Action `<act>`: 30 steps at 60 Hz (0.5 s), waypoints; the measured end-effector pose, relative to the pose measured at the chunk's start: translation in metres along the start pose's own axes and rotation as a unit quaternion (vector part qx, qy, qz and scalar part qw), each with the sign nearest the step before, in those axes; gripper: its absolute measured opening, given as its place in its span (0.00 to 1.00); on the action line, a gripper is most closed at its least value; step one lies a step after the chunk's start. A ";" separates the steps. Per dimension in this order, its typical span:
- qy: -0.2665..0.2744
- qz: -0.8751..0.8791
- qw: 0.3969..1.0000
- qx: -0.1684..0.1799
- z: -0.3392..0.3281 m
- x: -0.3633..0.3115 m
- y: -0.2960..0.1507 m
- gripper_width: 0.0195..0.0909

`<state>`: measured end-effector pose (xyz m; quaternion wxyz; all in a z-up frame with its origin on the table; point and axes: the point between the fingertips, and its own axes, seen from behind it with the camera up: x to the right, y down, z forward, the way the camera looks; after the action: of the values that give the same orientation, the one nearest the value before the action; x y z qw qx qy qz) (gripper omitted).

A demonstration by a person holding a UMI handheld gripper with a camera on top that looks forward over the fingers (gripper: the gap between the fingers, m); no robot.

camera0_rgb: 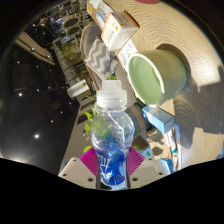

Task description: Pour water

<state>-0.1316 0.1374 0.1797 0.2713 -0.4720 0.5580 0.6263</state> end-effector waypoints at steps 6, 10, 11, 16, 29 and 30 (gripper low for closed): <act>0.014 -0.025 1.000 -0.006 -0.007 0.000 0.007 0.18; 0.025 -0.067 0.997 -0.006 -0.016 -0.005 0.008 0.18; 0.027 -0.078 0.997 -0.005 -0.021 -0.007 0.008 0.18; 0.046 -0.164 0.985 0.006 -0.034 -0.019 0.002 0.18; 0.078 -0.436 0.891 0.099 -0.092 -0.099 -0.064 0.18; 0.083 -0.457 0.879 0.108 -0.097 -0.105 -0.072 0.18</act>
<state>0.0012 0.0806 0.2487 0.5296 -0.6921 0.3652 0.3273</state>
